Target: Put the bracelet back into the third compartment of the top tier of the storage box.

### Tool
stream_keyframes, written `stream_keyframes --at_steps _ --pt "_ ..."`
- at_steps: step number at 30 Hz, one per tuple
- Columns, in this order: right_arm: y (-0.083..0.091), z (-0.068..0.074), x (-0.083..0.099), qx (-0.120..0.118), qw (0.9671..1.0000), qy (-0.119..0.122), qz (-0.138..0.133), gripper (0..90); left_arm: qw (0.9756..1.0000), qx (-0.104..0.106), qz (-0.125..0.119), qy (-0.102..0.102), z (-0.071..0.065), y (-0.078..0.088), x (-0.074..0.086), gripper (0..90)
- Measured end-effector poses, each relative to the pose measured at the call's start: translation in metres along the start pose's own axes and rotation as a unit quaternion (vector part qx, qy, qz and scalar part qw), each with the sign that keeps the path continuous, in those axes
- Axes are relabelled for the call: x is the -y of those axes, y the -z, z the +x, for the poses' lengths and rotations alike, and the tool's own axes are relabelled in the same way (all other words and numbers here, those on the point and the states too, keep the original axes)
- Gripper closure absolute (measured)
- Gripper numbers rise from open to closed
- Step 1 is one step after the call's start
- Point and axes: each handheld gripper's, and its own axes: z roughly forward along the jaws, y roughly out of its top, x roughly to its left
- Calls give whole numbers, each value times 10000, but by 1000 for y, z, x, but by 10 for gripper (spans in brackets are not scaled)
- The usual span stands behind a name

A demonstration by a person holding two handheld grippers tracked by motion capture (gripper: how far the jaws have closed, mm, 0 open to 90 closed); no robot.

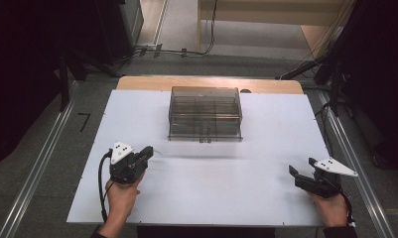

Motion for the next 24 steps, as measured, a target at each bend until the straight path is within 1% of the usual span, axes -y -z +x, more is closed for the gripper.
stream_keyframes --at_steps 12,20,24 --pt "-1 1 0 -4 10000 25 24 203 9999 32 -146 17 -3 2 -10 857" --pt "-1 1 0 -10 10000 33 17 204 9998 68 -189 -12 -10 -2 -14 857" --pt "-1 1 0 -16 10000 27 20 203 9997 93 -214 -51 -15 -4 -19 857"
